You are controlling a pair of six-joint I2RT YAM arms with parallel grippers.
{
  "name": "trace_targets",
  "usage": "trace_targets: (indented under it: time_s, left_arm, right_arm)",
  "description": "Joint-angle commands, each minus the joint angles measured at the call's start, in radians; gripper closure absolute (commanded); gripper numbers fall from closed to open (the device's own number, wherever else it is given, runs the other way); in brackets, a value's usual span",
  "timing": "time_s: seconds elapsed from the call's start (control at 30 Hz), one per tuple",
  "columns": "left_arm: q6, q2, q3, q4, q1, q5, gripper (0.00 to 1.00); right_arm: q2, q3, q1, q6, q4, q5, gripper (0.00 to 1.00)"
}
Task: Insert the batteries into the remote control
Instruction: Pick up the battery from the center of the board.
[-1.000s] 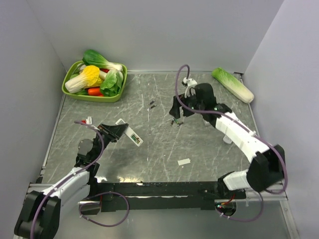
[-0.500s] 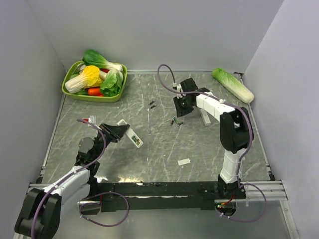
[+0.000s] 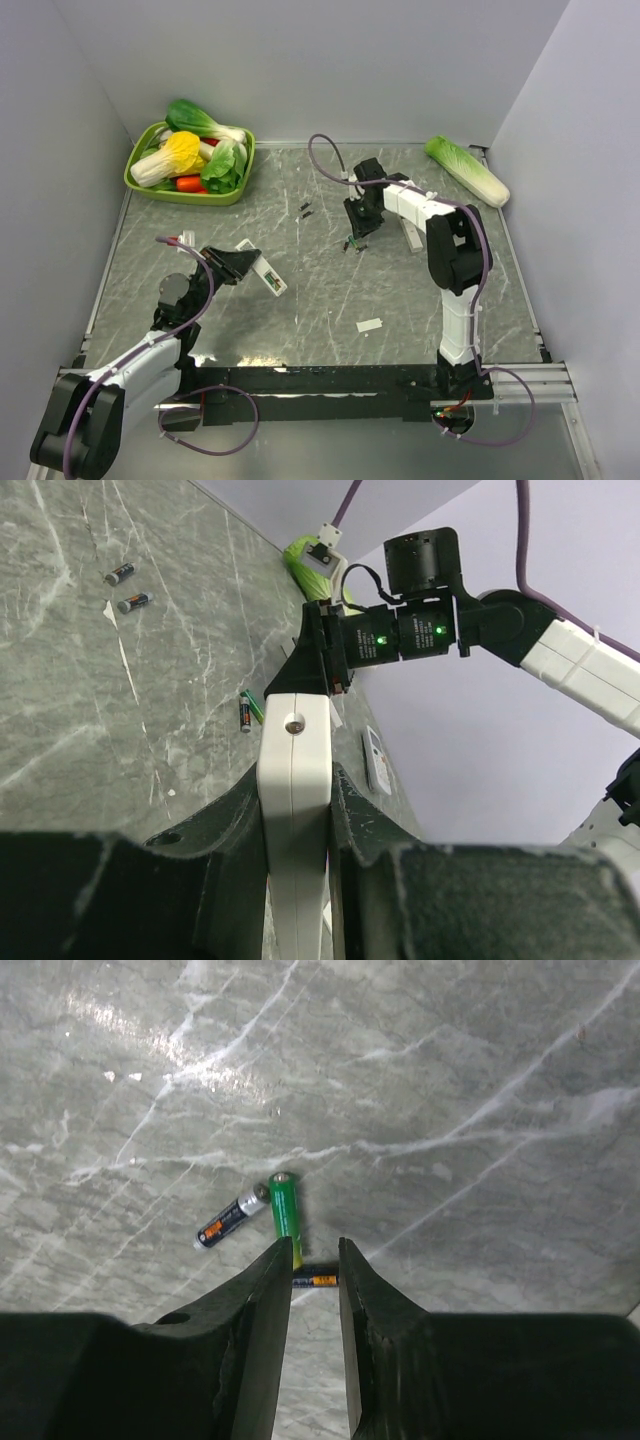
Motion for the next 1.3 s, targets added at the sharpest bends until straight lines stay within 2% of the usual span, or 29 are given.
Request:
trace_targets:
  time_s: [0.0,0.83,0.97,1.07,1.27]
  left_arm:
    - [0.019,0.001,0.040,0.041,0.005,0.020,0.98]
    - [0.019,0.007,0.044,0.037,0.005,0.021,0.98]
    - [0.013,0.013,0.044,0.042,0.005,0.026,0.98]
    - [0.003,0.019,0.041,0.053,0.005,0.032,0.98]
    - [-0.044,0.051,0.040,0.102,0.005,0.057,0.98]
  right_arm:
    - [0.034,0.052,0.017,-0.015,-0.030,0.022,0.68]
    - [0.127,0.126,0.041,-0.020,-0.065,0.089,0.68]
    - [0.120,0.121,0.041,-0.023,-0.051,0.098,0.84]
    - [0.091,0.104,0.041,-0.020,-0.031,0.092,0.91]
    - [-0.047,-0.001,0.041,-0.014,0.062,0.068,1.00]
